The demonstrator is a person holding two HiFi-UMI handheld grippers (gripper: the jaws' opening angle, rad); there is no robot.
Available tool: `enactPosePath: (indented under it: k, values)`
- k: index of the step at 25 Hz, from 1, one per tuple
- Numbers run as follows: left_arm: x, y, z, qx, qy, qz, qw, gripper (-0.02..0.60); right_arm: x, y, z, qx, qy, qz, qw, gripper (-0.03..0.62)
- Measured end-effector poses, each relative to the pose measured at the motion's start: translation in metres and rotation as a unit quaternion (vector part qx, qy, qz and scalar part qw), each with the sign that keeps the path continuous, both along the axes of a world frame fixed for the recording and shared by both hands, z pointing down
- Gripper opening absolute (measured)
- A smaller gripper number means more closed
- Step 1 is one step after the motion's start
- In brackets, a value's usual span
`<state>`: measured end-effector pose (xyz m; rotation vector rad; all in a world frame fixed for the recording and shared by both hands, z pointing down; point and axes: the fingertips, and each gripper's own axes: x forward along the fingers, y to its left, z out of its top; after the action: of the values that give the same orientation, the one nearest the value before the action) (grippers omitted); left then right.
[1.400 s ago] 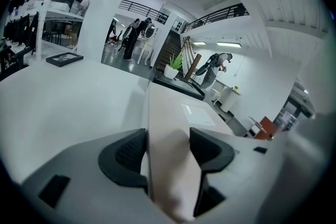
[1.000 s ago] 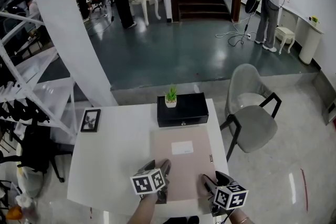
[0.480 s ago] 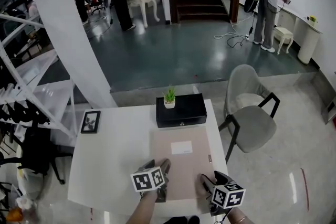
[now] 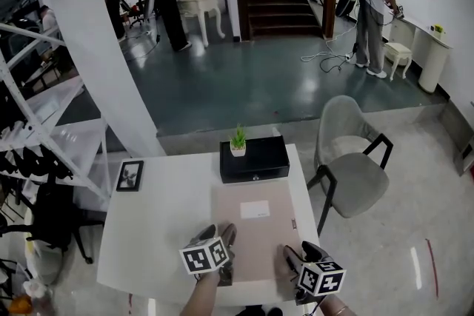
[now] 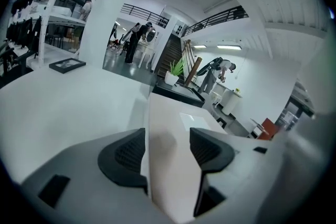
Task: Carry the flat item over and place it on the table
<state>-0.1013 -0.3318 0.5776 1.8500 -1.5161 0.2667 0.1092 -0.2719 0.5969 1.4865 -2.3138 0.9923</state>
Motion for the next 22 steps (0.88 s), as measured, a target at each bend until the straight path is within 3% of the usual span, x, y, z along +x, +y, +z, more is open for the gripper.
enactPosePath:
  k: [6,12,22]
  values:
    - [0.003,0.012,-0.026,0.039,-0.026,0.011,0.9989,0.257,0.005,0.006,-0.025,0.035,-0.012,0.010,0.999,0.218]
    - [0.010,0.036,-0.040,0.059,-0.032,0.020,0.9975,0.189,0.007,0.018,-0.054,0.076,0.000,0.001,0.997,0.191]
    - [0.024,0.079,-0.058,0.096,-0.046,0.042,0.9934,0.082,0.006,0.044,-0.083,0.121,0.005,-0.011,0.993,0.082]
